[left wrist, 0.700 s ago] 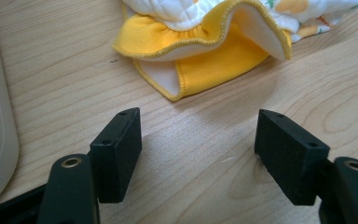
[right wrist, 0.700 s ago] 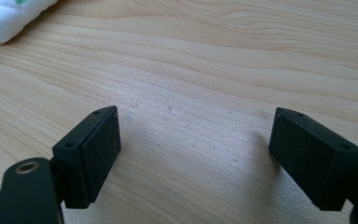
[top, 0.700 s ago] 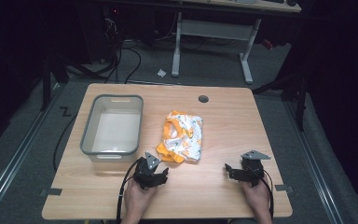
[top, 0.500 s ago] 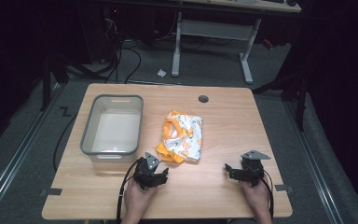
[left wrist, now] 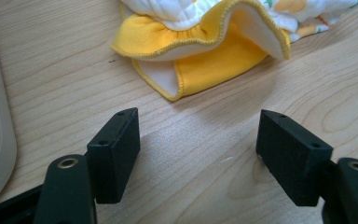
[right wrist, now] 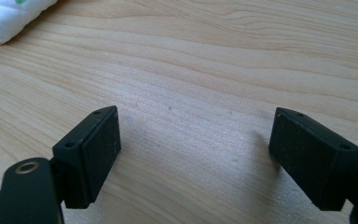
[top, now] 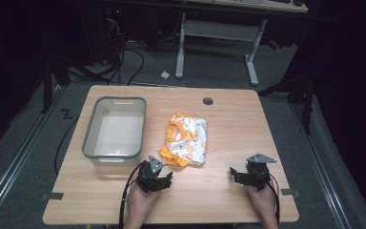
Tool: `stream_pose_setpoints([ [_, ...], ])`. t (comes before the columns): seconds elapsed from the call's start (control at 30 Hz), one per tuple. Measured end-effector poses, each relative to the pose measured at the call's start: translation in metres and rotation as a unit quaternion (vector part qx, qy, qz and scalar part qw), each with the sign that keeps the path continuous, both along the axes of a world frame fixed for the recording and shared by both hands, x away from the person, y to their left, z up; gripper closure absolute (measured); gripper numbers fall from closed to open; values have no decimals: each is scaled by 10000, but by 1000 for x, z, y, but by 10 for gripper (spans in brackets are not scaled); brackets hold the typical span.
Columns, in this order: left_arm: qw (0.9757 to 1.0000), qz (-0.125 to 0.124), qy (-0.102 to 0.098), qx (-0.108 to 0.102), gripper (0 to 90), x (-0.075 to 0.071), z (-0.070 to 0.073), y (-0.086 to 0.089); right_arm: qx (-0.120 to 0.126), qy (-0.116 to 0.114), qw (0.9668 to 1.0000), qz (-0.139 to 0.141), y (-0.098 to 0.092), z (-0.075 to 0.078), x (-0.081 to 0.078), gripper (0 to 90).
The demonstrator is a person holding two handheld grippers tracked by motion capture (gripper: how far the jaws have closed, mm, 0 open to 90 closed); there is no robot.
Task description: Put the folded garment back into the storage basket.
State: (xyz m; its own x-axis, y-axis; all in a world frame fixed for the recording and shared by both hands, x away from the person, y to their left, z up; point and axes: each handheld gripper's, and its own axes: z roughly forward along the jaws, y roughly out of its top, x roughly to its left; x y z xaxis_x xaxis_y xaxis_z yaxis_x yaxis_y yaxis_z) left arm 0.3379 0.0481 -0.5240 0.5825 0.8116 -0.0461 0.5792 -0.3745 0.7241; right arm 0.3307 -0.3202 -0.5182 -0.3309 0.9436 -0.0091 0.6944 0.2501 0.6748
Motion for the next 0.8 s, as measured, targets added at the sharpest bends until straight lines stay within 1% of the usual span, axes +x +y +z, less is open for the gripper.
stream_pose_setpoints([
  [0.13, 10000, 20, 9, 1, 301, 0, 0, 0, 0, 0, 10000, -1, 0, 0, 0, 166],
  [0.2, 10000, -9, 24, 7, 266, -1, 0, -1, -2, 0, 10000, 0, 0, 0, 0, 166],
  [0.33, 10000, -32, 44, 32, 240, -1, 0, -1, 1, 1, 10000, -1, 0, 0, 0, 166],
  [0.4, 10000, -38, 45, 36, 241, -2, 0, -1, 0, 0, 10000, -1, 0, 0, 0, 166],
  [0.53, 9999, -67, 86, -83, 262, -4, 1, -1, 1, 1, 10000, 0, 0, 0, 0, 166],
  [0.67, 9998, -72, 141, -121, 266, -4, 3, -1, 2, 0, 10000, 0, 0, 0, 0, 165],
  [0.8, 9998, -94, 108, -123, 266, -5, 6, -1, 1, -6, 10000, -3, 0, 0, 0, 166],
])
